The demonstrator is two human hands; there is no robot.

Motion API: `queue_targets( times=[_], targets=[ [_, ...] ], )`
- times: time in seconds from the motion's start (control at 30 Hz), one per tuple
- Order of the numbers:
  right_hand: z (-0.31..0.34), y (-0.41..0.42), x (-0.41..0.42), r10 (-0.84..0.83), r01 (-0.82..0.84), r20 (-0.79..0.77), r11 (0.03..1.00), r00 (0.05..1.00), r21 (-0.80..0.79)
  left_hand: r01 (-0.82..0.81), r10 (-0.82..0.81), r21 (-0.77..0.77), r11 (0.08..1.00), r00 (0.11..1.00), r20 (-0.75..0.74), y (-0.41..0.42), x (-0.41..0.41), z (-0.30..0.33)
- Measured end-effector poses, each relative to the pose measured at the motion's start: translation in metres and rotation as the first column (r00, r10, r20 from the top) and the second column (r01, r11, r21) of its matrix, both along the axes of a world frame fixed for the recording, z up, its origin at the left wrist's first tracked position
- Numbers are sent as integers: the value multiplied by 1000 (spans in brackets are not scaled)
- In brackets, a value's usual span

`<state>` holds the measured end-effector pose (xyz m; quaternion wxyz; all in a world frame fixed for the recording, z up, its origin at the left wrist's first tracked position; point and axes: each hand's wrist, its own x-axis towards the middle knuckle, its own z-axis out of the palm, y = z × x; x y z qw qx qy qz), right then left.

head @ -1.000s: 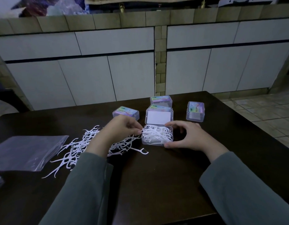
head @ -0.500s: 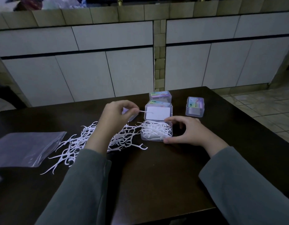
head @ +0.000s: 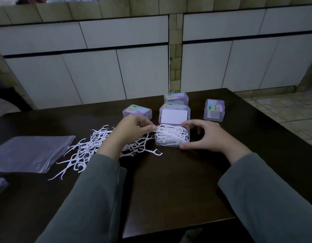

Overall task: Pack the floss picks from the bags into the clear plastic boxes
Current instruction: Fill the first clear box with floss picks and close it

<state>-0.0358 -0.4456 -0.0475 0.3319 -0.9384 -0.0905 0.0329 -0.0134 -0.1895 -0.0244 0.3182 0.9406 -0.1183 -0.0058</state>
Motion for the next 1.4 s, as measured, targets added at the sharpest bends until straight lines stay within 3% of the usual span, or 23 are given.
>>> queue_targets(
  times=[0.3, 0.5, 0.73, 0.87, 1.1, 1.2, 1.27, 1.4],
  targets=[
    [-2, -1, 0, -4, 4, -1, 1000, 1000, 3, -10, 11, -85, 996, 1000, 16, -10, -7, 5],
    [-1, 0, 0, 7, -7, 13, 1000, 1000, 8, 31, -31, -5, 1000, 998, -54, 4, -6, 7],
    [0, -1, -1, 9, -9, 2, 1000, 1000, 2, 73, -73, 3, 997, 997, -25, -5, -4, 2],
    [-1, -2, -3, -11, 10, 6, 1000, 1000, 26, -35, 39, -153, 988, 999, 19, -8, 0, 2],
    [-1, -1, -7, -55, 52, 31, 993, 998, 103, -25, -1, -428, 903, 998, -59, -40, 1, -1],
    [-2, -1, -4, -81, 79, 9, 989, 997, 126, -17, 22, -487, 873, 1000, 4, -33, 4, -3],
    [-2, -1, -4, -70, 69, 12, 993, 997, 100, 82, -47, -439, 895, 995, 89, -26, 4, -4],
    [1, 0, -11, -45, 45, 22, 999, 999, 2, 282, -234, -193, 940, 942, 241, -18, -2, -8]
  ],
)
